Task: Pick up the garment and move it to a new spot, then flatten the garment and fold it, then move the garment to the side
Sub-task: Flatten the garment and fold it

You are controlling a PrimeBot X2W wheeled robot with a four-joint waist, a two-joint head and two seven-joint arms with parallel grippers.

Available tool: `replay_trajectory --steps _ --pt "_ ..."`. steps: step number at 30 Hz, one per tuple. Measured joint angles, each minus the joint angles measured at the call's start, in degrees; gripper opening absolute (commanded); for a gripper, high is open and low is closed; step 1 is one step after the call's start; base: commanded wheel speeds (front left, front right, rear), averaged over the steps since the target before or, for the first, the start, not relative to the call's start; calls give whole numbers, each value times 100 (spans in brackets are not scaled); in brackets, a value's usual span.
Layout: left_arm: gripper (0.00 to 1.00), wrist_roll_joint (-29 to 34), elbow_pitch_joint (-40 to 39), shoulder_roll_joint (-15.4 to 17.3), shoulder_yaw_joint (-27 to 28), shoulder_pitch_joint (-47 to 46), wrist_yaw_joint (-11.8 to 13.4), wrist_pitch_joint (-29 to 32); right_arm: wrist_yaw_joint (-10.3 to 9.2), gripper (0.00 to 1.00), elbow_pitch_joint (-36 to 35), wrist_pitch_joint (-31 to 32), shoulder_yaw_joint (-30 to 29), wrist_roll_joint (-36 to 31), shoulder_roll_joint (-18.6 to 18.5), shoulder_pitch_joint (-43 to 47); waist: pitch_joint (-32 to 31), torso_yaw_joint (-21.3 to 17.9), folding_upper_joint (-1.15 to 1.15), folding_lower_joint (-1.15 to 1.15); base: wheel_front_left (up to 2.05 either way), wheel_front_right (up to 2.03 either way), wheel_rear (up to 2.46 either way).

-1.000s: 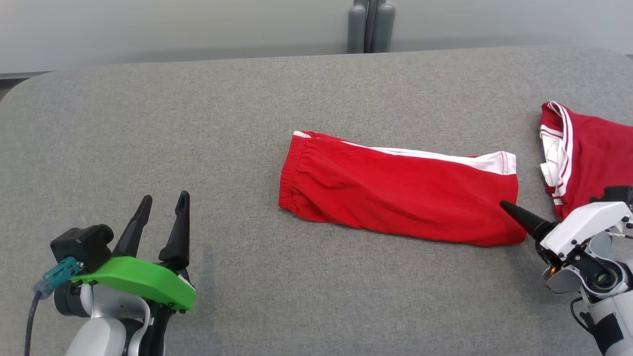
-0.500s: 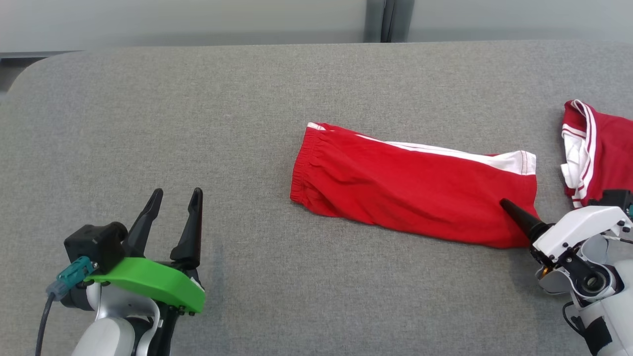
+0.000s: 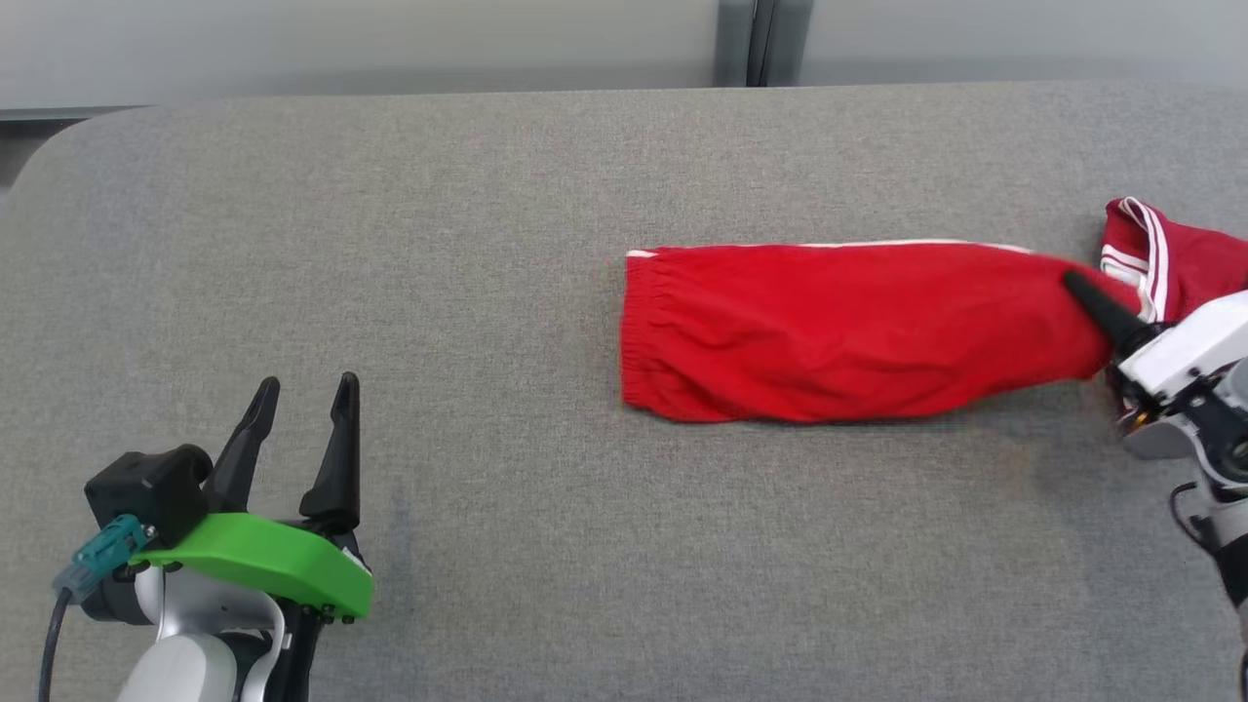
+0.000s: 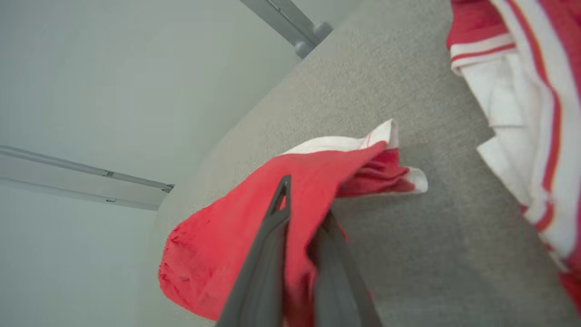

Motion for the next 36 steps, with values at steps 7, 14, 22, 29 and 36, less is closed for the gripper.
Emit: replay_trajectory --steps 7,14,22,29,36 --pt "100 -1 -53 -163 19 116 0 0 45 0 -816 309 8 81 -568 -233 -35 -4 0 0 0 0 0" --pt "100 0 -179 -277 -168 164 0 11 99 0 -1496 866 1557 -459 342 -581 114 -18 0 0 0 0 0" --pt "100 0 -154 -318 -308 133 -2 59 -286 0 -1120 649 1679 -1109 454 -583 198 251 0 0 0 0 0" --pt "100 0 -107 -319 -211 135 -2 49 -520 30 -839 582 1807 -1392 527 -740 285 431 0 0 0 0 0" --pt "100 0 -14 -339 -172 135 -2 -1 -478 100 -855 414 2174 -1786 658 -1057 267 396 0 0 0 0 0"
